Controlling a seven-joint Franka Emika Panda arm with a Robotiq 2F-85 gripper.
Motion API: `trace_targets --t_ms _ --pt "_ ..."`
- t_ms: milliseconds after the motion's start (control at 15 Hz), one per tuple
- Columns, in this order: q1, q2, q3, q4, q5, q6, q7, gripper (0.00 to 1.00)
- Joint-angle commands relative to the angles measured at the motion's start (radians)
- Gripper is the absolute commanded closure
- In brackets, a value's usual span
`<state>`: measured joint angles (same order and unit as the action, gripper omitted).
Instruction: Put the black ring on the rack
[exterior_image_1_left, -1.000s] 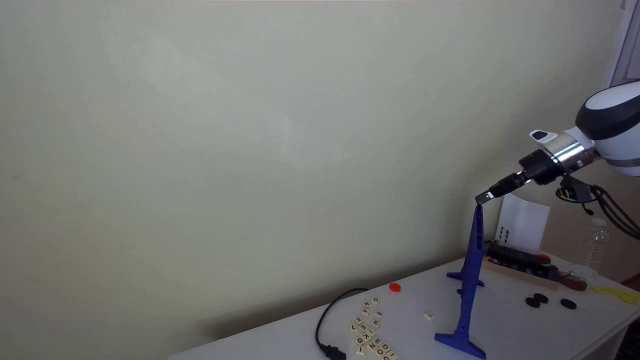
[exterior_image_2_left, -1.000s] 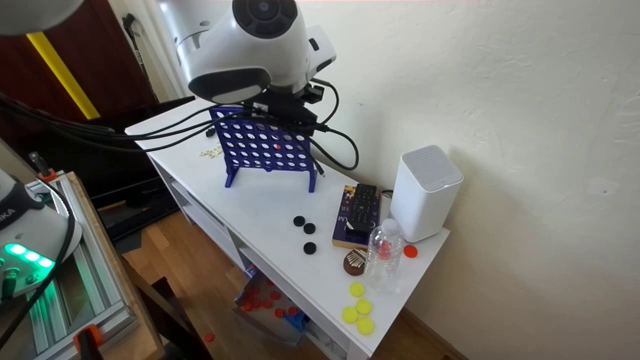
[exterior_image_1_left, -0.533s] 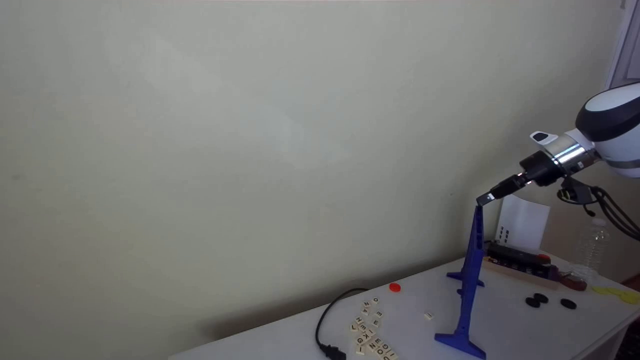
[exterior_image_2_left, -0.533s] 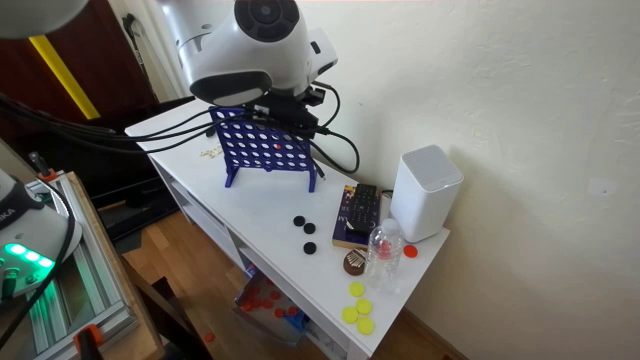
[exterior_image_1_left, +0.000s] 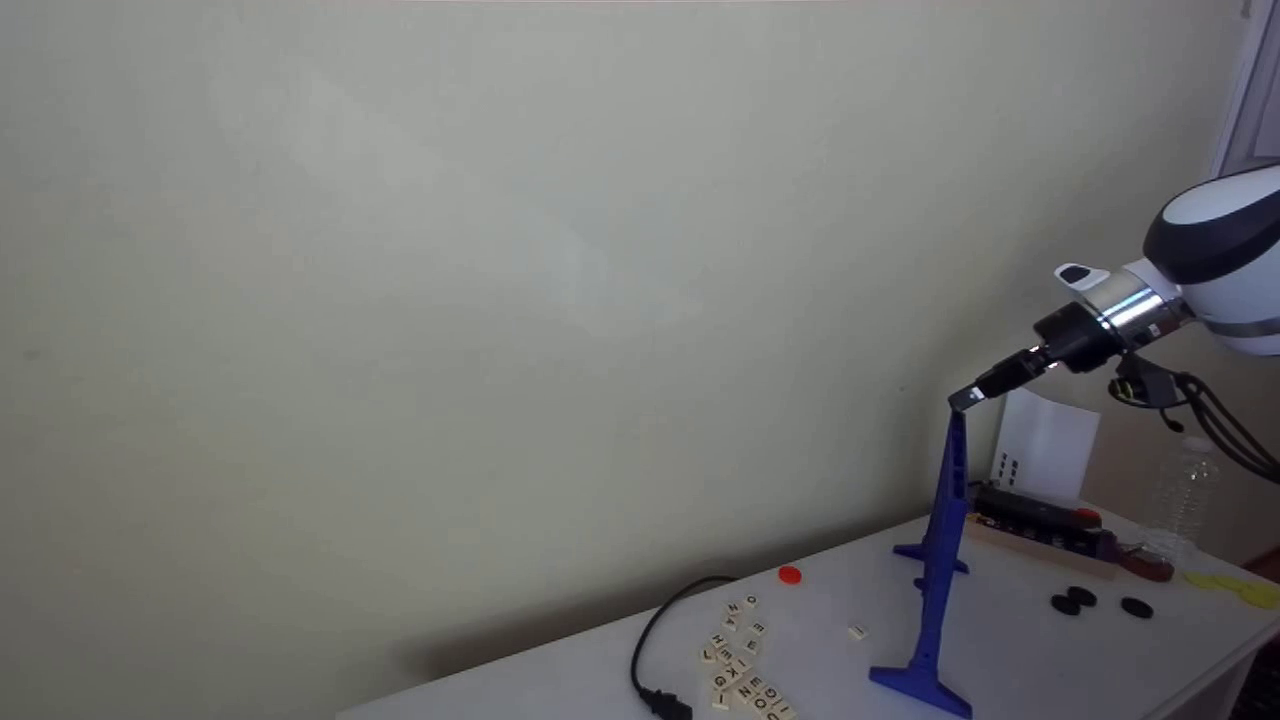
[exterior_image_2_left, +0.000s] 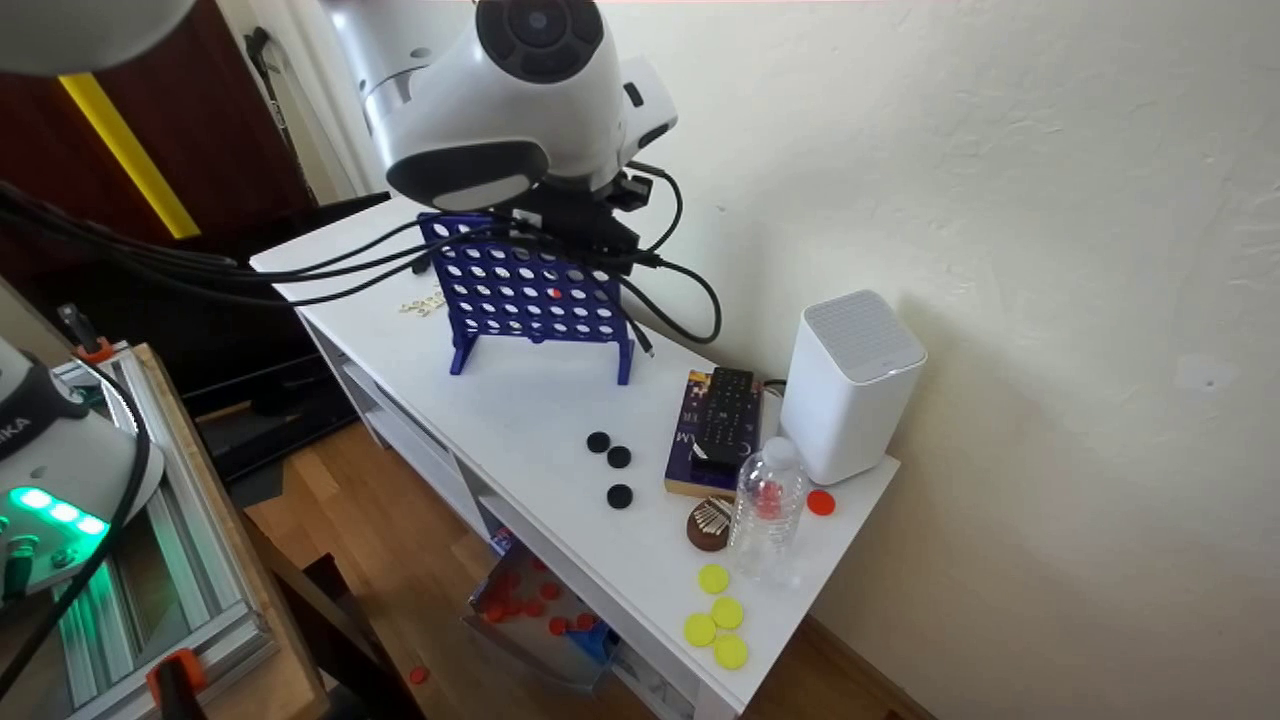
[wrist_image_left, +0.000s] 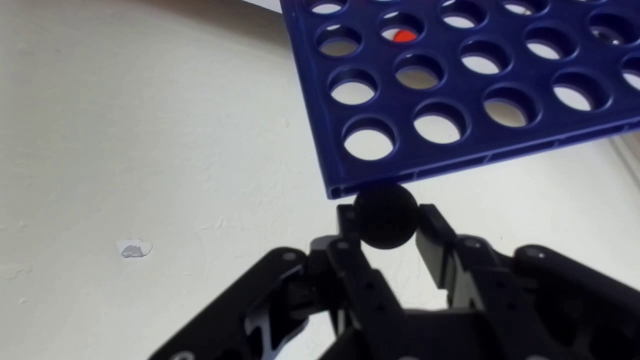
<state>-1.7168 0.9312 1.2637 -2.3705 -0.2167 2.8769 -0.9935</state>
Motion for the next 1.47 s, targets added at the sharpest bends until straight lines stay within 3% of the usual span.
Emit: trace_targets --t_ms 0,1400 --pt "0.008 0.024 -0.005 0.021 -0.003 -0.022 -0.022 0.90" --pt "0.007 0.013 -0.022 0.009 -0.001 -0.039 -0.021 0.90"
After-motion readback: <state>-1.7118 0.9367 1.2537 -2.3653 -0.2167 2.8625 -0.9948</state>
